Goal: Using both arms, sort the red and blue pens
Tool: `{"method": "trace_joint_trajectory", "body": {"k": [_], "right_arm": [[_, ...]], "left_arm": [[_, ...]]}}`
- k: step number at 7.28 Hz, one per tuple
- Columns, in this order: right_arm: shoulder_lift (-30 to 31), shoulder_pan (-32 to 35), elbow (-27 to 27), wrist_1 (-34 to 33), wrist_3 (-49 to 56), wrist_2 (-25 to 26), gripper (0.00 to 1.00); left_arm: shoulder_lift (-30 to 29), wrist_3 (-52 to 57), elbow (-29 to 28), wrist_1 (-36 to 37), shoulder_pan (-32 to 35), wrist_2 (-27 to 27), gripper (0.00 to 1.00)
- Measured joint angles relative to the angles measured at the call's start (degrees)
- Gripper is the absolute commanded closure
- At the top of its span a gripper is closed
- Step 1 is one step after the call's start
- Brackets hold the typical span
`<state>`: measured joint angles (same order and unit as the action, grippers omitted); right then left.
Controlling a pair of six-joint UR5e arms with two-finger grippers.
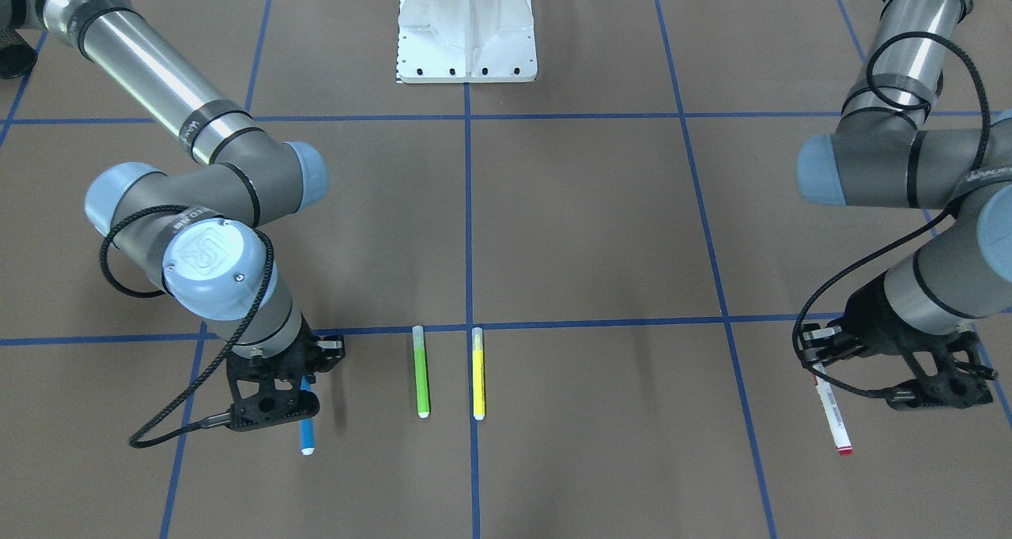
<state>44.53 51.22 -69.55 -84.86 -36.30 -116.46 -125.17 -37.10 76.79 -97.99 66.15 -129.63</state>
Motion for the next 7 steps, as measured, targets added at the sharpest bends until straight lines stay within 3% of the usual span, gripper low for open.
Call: {"method": "trace_joint_trajectory", "body": {"k": [3, 7], "right_arm": [[11.7, 5.2, -12.2, -6.6, 8.4, 0.1, 1.0], [27.4, 15.4, -19.4, -9.5, 32.9, 0.2, 1.0]], "left_arm": [[6.0, 9.8, 8.9, 6.6, 4.3, 0.5, 1.0], [18.0, 25.0, 23.1, 15.6, 11.2, 1.7, 1.0]]}}
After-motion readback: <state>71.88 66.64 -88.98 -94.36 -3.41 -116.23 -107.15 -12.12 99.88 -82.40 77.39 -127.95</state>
